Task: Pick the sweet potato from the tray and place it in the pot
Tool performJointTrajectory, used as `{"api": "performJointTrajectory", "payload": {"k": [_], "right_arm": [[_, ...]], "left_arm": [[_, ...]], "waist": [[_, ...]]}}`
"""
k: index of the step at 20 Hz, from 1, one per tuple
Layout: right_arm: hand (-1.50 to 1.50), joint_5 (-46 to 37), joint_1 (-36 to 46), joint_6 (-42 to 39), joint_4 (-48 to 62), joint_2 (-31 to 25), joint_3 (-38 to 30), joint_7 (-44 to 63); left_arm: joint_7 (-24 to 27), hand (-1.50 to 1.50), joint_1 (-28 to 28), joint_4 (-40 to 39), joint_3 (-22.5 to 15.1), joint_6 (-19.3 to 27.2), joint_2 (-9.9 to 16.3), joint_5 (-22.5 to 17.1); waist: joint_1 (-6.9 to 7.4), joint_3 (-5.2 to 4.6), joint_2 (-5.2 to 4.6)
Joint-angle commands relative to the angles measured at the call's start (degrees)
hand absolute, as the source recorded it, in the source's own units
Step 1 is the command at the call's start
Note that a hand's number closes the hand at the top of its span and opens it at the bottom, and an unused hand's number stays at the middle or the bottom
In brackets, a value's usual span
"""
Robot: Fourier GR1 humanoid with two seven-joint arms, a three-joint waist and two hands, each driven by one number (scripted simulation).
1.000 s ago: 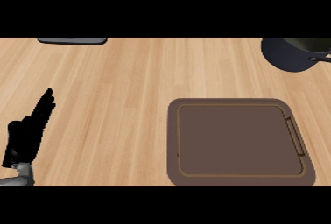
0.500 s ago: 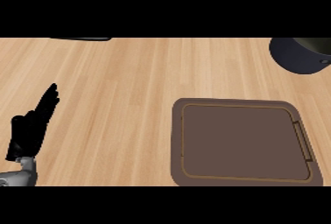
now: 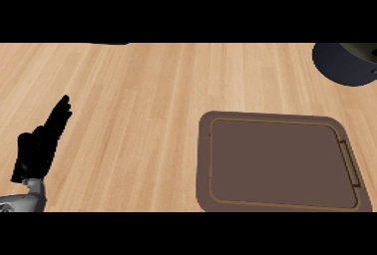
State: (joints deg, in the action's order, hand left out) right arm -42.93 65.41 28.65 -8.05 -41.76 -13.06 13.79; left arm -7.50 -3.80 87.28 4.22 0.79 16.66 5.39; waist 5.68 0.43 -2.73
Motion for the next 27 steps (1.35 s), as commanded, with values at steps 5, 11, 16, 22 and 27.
{"api": "performJointTrajectory", "payload": {"k": [5, 11, 16, 22, 27], "right_arm": [[-1.5, 5.6, -1.5, 4.9, -2.4, 0.8, -5.8, -8.8], [-1.5, 15.4, -0.4, 10.4, -8.8, 1.9, -15.3, -19.5], [-1.5, 21.2, -2.2, 4.0, -7.5, -0.4, -20.7, -25.1], [-1.5, 26.1, -6.1, -2.1, -6.9, 0.3, -24.2, -31.5], [-1.5, 29.6, -10.1, -3.2, -10.6, 2.5, -25.2, -33.3]], "left_arm": [[-0.5, 0.0, -1.5, -0.8, 0.2, 0.5, -0.3, 0.3], [-0.1, 0.0, 0.2, -0.2, 0.3, 1.1, -0.6, 0.7], [0.6, 0.0, 2.6, 0.3, 1.5, -0.6, 0.7, -0.4], [3.1, 0.0, 3.7, -2.0, 2.6, 0.0, 0.2, 0.1], [2.3, 0.0, 5.6, -0.6, 3.2, -0.1, 0.4, 0.8]], "waist": [[-0.08, 0.08, -0.24], [-0.88, 0.04, 0.63], [-1.61, -0.09, 1.01], [-3.46, -0.28, 1.78], [-4.89, -0.4, 2.56]]}}
